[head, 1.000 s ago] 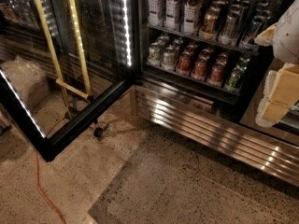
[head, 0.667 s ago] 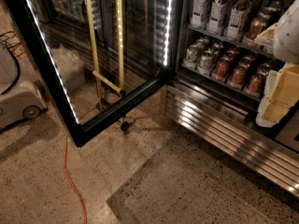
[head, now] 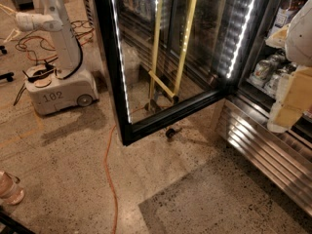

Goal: Close left fridge door

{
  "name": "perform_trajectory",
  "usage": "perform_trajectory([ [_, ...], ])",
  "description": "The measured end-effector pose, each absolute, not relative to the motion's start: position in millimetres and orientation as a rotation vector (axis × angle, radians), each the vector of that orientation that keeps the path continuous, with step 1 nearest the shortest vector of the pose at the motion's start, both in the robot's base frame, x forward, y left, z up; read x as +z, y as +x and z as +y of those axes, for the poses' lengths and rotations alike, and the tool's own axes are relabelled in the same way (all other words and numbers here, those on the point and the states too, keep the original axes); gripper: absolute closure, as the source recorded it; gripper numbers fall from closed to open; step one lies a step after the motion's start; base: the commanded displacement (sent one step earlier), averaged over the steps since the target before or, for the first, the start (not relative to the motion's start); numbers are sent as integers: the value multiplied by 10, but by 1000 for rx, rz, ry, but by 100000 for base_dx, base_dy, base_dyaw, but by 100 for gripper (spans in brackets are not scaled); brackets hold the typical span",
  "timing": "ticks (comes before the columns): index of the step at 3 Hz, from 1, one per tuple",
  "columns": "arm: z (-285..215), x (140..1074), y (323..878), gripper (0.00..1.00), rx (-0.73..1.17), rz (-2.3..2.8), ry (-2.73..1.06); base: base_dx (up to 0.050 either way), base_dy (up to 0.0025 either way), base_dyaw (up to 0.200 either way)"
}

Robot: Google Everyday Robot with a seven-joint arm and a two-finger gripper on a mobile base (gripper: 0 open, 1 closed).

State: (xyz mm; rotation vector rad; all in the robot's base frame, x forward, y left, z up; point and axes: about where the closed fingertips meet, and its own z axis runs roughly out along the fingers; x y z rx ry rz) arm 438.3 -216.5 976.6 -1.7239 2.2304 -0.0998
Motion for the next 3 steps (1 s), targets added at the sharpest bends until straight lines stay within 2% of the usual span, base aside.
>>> perform_trajectory([
  [1,-2165,9766,4383,0,-100,2230,-1724,4851,-1,11],
  [2,-2164,9766,4383,0,-100,2230,-1724,4345,207,9615],
  [3,-2164,9766,4383,0,-100,2230,-1724,0,0,0],
])
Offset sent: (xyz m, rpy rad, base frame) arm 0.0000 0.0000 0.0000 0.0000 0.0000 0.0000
